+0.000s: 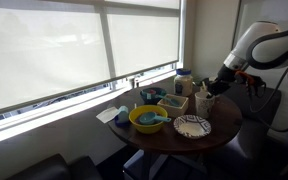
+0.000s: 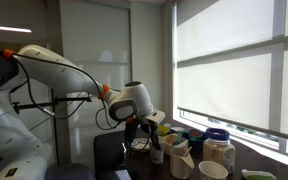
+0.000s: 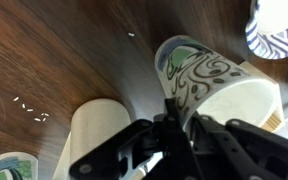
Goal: Put the cup into the jar
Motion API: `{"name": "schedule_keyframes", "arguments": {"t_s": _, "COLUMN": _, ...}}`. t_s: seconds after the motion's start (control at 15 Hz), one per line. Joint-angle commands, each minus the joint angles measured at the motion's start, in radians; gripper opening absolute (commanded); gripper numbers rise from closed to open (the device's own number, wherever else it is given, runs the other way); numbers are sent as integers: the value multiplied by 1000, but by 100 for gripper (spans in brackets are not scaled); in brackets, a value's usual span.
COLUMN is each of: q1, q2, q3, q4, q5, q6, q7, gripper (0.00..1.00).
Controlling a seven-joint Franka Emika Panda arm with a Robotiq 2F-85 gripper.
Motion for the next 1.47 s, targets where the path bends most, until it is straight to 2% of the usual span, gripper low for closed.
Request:
{"name": "schedule_keyframes", "arguments": {"t_s": 0.0, "q1": 17, "q2": -75, "q3": -35, "q4": -2, "q5": 22, "q6": -83, "q7": -73, "gripper": 0}}
{"name": "schedule_keyframes", "arguments": {"t_s": 0.2, "q1": 29, "q2": -181, "q3": -92, "q4": -15, "q5": 57, "q6": -79, "q7": -174, "gripper": 3}}
{"name": "schedule_keyframes", "arguments": {"t_s": 0.27, "q1": 15, "q2": -230, "q3": -105, "q4": -32, "q5": 36, "q6": -62, "q7": -207, "gripper": 3}}
{"name": "schedule_keyframes", "arguments": {"t_s": 0.33, "q1": 6, "q2": -124, "q3": -68, "q4": 4, "q5": 19, "q6": -61, "q7": -142, "gripper": 3}}
{"name": "schedule_keyframes", "arguments": {"t_s": 0.47, "q1": 5, "q2": -188, "q3": -97, "q4": -3, "q5": 20, "q6": -64, "q7": -184, "gripper": 2}}
{"name": "schedule_keyframes", "arguments": {"t_s": 0.6, "q1": 40, "q2": -223, "q3": -119, "q4": 18, "q5": 106, "q6": 25, "q7": -153, "gripper": 2}}
{"name": "schedule_keyframes", "arguments": {"t_s": 0.8, "q1": -4, "q2": -220, "q3": -115, "q4": 115, "q5": 110, "q6": 59, "q7": -89, "gripper": 2}}
{"name": "schedule_keyframes", "arguments": {"t_s": 1.07, "q1": -89, "q2": -144, "q3": -142, "q4": 356, "q5": 67, "q6": -71, "q7": -1, "gripper": 1}}
{"name": "schedule_keyframes", "arguments": {"t_s": 1.33, "q1": -151, "q2": -26, "q3": -193, "q4": 604, "q5": 80, "q6": -270, "q7": 89, "gripper": 2}}
{"name": "schedule_keyframes", "arguments": {"t_s": 1.4, "q1": -139, "q2": -122, "q3": -177, "q4": 467, "q5": 81, "q6": -199, "q7": 27, "gripper": 2}}
